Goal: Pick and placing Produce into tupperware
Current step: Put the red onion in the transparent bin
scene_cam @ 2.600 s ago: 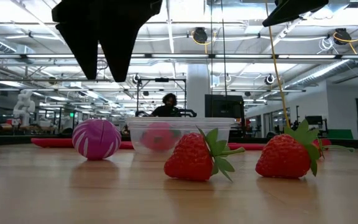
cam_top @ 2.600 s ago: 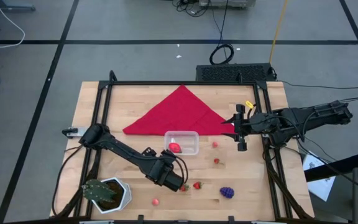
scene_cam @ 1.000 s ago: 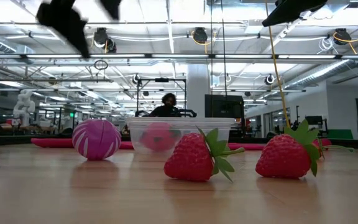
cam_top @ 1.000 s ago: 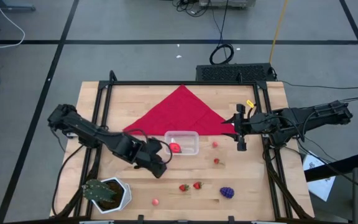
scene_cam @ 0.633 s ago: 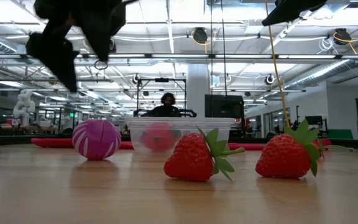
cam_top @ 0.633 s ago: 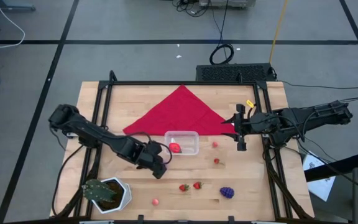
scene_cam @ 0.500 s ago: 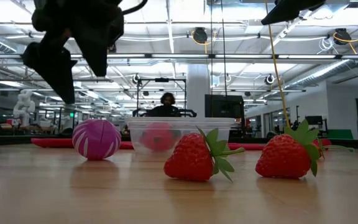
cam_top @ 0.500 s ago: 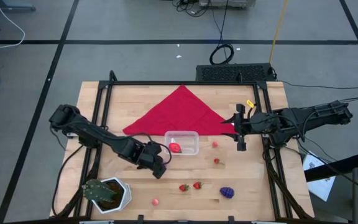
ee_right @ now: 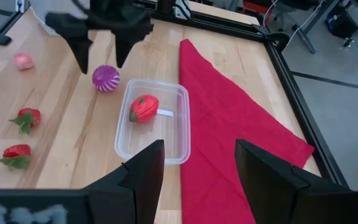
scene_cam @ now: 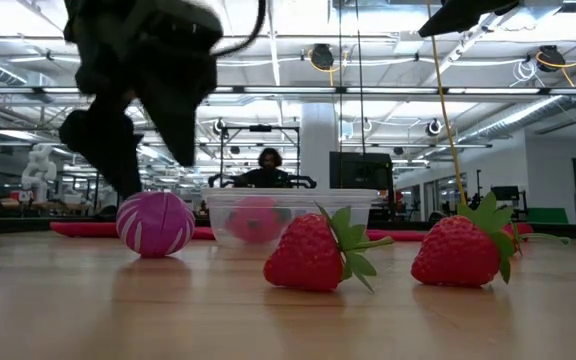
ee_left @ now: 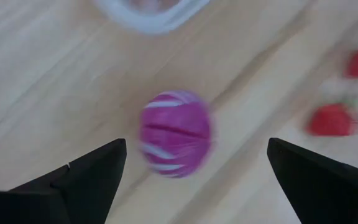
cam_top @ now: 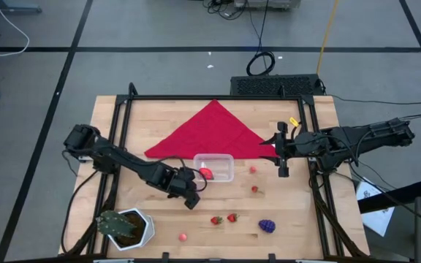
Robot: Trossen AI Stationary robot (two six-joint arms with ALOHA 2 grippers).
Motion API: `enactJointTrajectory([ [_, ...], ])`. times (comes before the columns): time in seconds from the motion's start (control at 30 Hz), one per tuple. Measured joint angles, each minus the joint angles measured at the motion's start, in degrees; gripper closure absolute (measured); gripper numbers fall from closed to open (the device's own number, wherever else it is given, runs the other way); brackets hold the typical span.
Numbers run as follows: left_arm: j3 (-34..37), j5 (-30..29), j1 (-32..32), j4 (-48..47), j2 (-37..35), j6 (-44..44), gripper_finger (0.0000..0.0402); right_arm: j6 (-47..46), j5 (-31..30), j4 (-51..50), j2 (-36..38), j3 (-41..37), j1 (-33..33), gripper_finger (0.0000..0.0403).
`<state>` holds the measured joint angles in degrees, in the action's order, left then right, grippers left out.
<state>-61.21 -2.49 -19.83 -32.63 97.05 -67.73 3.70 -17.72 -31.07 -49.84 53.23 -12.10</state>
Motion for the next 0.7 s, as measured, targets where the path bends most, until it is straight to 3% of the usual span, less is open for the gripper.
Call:
enactJointTrajectory([
  [0.7, -0.28, 1.27, 2.42, 2.98, 7.07, 3.64, 0.0005, -0.02, 0.00, -0.42, 0.00, 0.00, 0.00, 0.0216],
])
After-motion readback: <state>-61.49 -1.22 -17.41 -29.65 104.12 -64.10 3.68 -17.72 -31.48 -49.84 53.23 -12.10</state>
